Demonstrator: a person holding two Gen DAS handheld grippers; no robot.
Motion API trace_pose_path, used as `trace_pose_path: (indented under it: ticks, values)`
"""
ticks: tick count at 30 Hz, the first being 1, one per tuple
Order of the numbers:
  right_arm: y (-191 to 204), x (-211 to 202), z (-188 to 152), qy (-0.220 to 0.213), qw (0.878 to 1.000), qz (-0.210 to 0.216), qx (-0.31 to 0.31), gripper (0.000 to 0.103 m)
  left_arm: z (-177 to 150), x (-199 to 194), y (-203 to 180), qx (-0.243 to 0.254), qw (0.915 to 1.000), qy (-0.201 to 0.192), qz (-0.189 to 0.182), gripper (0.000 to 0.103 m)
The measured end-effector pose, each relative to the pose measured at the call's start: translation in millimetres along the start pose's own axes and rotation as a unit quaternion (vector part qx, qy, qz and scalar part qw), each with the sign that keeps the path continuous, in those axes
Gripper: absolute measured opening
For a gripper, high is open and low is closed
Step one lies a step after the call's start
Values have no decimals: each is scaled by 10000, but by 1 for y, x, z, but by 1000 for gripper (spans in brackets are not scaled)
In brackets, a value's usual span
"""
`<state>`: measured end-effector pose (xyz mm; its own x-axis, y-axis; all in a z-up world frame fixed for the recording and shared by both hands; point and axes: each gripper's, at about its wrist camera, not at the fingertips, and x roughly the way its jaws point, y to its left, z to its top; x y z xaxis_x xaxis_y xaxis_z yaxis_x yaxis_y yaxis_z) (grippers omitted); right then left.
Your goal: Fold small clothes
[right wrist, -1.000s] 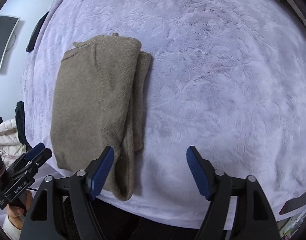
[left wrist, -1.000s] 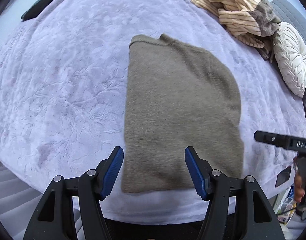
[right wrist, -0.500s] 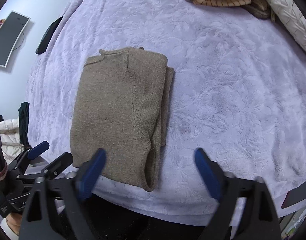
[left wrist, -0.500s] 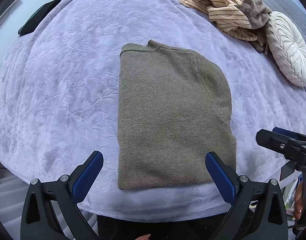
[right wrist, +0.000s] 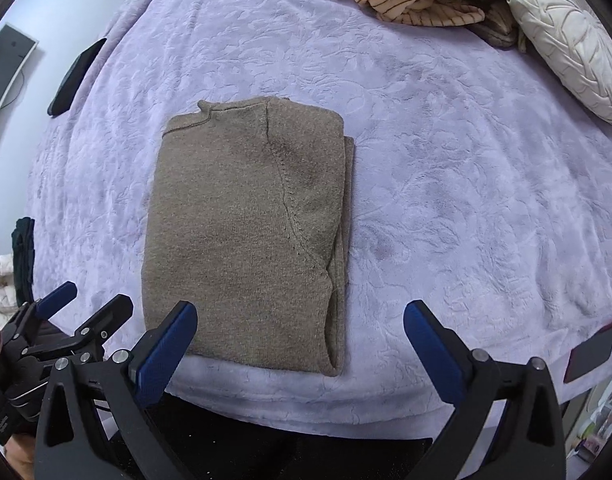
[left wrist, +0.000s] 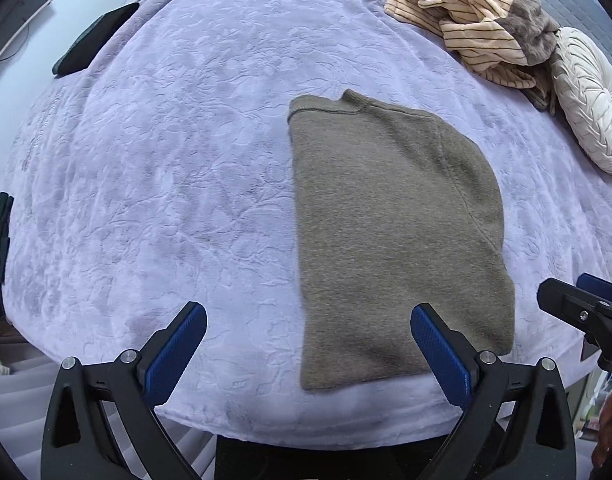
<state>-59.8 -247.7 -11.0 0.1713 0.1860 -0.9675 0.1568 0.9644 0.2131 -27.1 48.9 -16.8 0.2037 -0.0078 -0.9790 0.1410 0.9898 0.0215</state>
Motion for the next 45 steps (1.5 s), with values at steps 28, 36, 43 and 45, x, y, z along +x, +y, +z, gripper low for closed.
trace_pose_path:
  ticks: [28,36,43,45]
  values:
    - [16,-13,-7,-131,9976,-679,-39,103,6,-14,7,93,9998,-47,178,102]
    - [18,-14,-8,-130,9975,-684,-82,103,4,-16,6,95,9997,-54,216,102]
    - [19,-15,-10,-153,9975,-679,-94,103,1,-19,4,132,9996,-71,241,102]
    - [19,-15,-10,-160,9975,-677,-97,103,-1,-19,3,136,9996,-65,253,102]
